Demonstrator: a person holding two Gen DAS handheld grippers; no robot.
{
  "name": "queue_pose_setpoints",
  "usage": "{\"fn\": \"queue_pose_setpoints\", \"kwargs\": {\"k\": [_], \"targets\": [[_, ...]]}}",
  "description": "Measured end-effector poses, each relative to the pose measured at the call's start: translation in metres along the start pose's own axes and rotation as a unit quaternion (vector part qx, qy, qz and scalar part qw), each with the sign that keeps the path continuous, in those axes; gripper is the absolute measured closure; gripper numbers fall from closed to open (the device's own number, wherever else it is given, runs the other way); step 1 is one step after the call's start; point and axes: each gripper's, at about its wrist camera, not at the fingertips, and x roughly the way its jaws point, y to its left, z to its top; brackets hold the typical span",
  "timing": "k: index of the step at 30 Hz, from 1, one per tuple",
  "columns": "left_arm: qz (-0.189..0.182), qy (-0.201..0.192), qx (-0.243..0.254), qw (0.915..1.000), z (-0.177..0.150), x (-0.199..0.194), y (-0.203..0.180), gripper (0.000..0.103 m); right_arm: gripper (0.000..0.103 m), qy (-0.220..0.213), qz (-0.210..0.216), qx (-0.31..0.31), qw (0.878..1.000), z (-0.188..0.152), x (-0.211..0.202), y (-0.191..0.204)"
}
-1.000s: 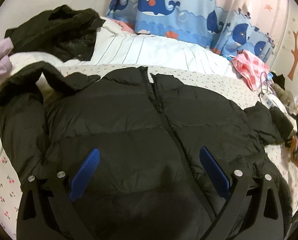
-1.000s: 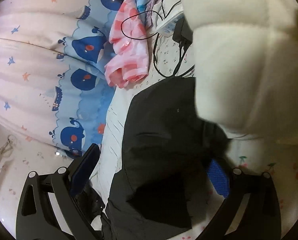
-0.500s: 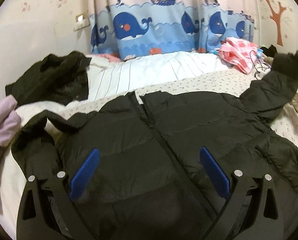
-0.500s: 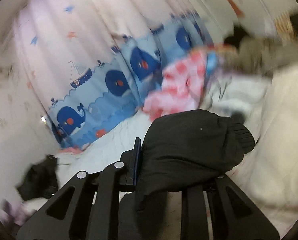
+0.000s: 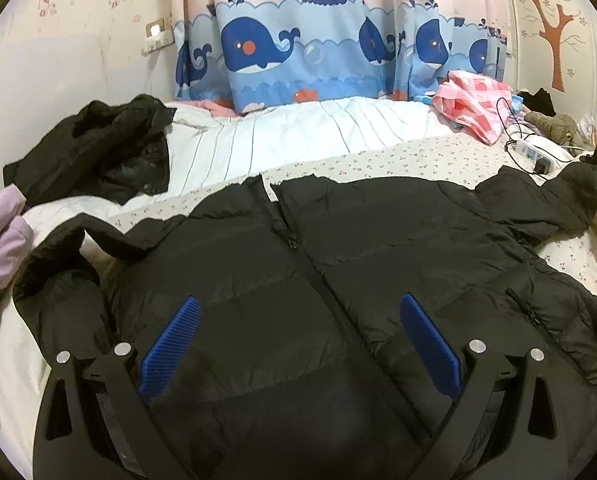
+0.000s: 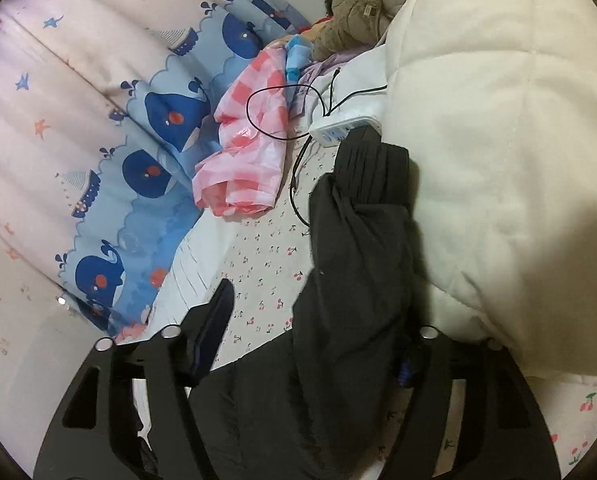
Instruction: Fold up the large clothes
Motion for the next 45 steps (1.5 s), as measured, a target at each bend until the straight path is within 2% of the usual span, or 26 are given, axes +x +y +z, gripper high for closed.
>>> {"fn": "queue_pose_setpoints", "kwargs": {"k": [2,3,4,5,9,13,19,23,28,33,36,40,43,45], "targets": [[-0.001,0.004,-0.005,1.0000,-0.001,0.002,0.002,0.007,0.036,0.012,-0.008,-0.017,1.000,0.002,0.006,0.007],[0.000,0.005,-0.006,1.0000,-0.002,0.002,0.002,0.007,0.059,0.016,-0.014,-0.019,1.000,0.003,0.006,0.007],[0.000,0.007,-0.007,0.9999,-0.002,0.003,0.003,0.007,0.076,0.026,-0.026,-0.023,0.999,0.004,0.010,0.008],[-0.001,0.008,-0.009,0.9999,-0.002,0.003,0.004,0.007,0.099,0.030,-0.035,-0.024,0.999,0.004,0.011,0.009],[-0.004,0.013,-0.016,0.9998,-0.002,0.003,0.009,0.007,0.100,0.009,-0.033,-0.049,0.998,-0.002,0.001,0.018],[-0.005,0.015,-0.027,0.9995,-0.002,0.000,0.018,0.007,0.100,-0.023,0.012,-0.051,0.998,-0.007,-0.019,0.030],[-0.016,0.030,-0.076,0.9966,-0.003,0.000,0.042,0.007,0.100,-0.036,0.052,-0.067,0.996,-0.001,-0.035,0.066],[-0.017,0.036,-0.115,0.9926,-0.005,-0.002,0.063,0.007,0.100,-0.039,0.066,-0.115,0.990,-0.008,-0.042,0.115],[-0.002,0.027,-0.151,0.9882,-0.004,-0.014,0.091,0.007,0.100,-0.040,0.087,-0.219,0.971,-0.044,-0.050,0.207],[0.012,0.016,-0.191,0.9814,-0.008,-0.028,0.127,0.007,0.100,-0.023,0.147,-0.295,0.944,-0.105,-0.048,0.313],[0.023,0.010,-0.208,0.9778,-0.010,-0.036,0.147,0.007,0.100,0.007,0.189,-0.329,0.925,-0.160,-0.040,0.372],[0.031,0.007,-0.236,0.9711,-0.013,-0.047,0.173,0.007,0.100,0.068,0.225,-0.376,0.896,-0.262,-0.021,0.431],[0.032,-0.003,-0.258,0.9655,-0.016,-0.059,0.191,0.007,0.100,0.120,0.241,-0.397,0.878,-0.340,-0.007,0.449],[0.034,-0.008,-0.269,0.9625,-0.017,-0.065,0.199,0.007,0.100,0.160,0.239,-0.422,0.860,-0.401,0.007,0.454]]}}
